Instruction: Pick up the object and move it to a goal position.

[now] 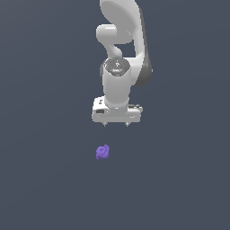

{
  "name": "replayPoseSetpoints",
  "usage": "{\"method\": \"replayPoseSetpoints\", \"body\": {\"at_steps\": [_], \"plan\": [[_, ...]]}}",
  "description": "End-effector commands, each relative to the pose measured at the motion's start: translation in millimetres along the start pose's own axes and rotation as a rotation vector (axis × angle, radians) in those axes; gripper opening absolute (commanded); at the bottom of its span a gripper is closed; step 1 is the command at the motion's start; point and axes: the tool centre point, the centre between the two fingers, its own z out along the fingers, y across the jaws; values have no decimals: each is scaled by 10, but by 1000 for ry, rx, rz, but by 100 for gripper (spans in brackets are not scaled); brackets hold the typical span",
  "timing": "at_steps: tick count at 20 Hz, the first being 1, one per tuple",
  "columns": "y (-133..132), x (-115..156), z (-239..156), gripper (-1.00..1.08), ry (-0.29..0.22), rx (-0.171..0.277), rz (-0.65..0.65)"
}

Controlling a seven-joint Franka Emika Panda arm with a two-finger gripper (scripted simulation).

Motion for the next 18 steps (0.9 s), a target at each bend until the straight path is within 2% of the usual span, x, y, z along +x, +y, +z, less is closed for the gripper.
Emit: {"method": "replayPoseSetpoints", "body": {"at_steps": [1,10,18], "plan": [[0,0,0,100,0,0,0],[-304,66,-132,100,29,22,-63],[-246,126,-89,100,26,21,-54]]}}
